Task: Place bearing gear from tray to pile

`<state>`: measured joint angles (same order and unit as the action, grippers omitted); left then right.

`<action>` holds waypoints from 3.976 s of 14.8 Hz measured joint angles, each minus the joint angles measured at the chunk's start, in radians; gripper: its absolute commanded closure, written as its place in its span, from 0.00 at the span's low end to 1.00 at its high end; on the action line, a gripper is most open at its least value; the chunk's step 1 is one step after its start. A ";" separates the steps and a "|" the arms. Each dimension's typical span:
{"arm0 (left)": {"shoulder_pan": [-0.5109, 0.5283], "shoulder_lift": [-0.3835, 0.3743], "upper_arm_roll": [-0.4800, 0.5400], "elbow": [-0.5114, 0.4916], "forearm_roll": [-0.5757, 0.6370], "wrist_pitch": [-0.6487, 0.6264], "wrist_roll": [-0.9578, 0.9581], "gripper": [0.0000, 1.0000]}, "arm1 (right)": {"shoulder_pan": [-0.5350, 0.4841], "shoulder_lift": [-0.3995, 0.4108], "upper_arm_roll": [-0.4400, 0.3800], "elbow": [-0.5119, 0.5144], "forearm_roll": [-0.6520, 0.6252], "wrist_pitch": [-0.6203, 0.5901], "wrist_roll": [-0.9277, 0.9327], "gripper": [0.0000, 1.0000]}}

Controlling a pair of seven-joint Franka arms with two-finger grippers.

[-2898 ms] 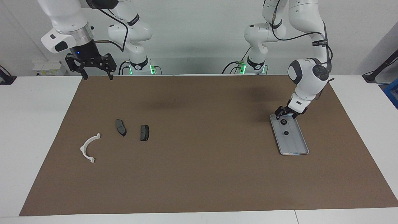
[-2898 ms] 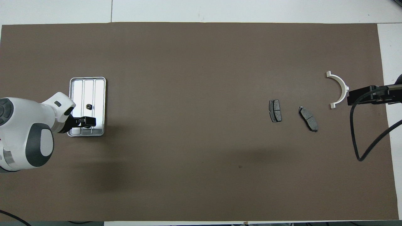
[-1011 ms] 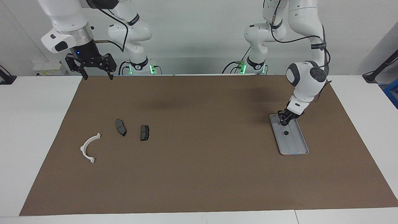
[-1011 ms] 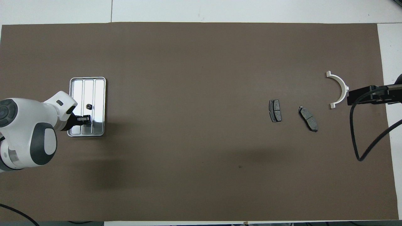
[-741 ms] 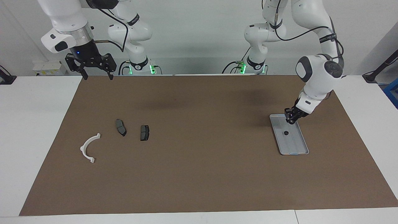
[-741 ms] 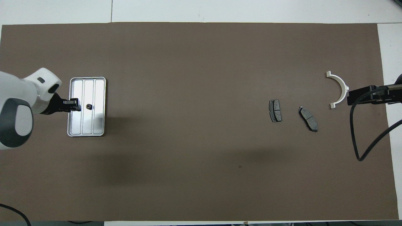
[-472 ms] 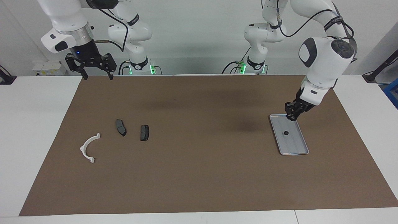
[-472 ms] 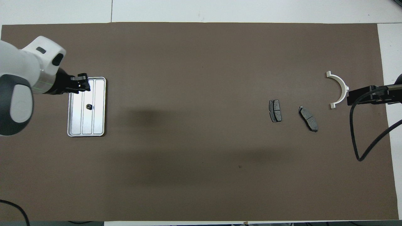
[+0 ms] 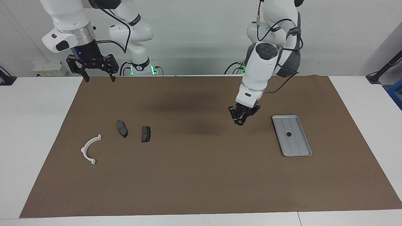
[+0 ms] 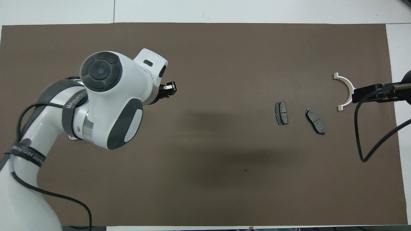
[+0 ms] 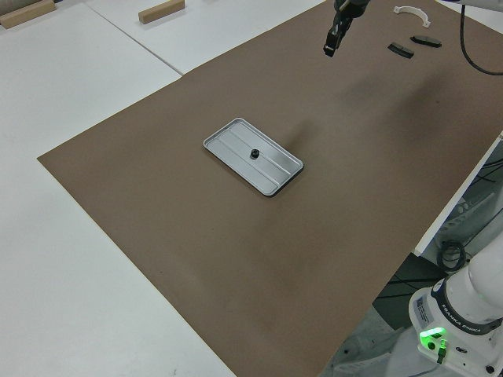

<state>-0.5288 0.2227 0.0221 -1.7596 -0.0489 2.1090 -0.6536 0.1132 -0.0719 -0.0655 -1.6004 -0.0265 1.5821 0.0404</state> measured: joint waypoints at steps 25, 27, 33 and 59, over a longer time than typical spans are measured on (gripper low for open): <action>-0.108 0.214 0.005 -0.102 0.062 0.318 -0.131 1.00 | 0.025 -0.032 0.000 -0.076 0.000 0.030 0.000 0.00; -0.108 0.213 0.005 -0.108 0.062 0.327 -0.131 0.32 | 0.025 -0.037 0.000 -0.080 0.000 0.030 0.000 0.00; -0.109 0.212 0.014 -0.089 0.063 0.294 -0.133 0.00 | 0.025 -0.039 0.000 -0.085 0.000 0.030 0.000 0.00; 0.472 0.042 0.034 -0.233 -0.016 0.247 0.607 0.00 | 0.510 0.502 0.005 -0.009 0.045 0.484 0.879 0.00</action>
<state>-0.0565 0.2648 0.0563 -1.9926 -0.0653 2.3559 -0.0467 0.6231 0.4300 -0.0603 -1.6092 0.0188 2.0663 0.9196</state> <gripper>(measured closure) 0.000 0.000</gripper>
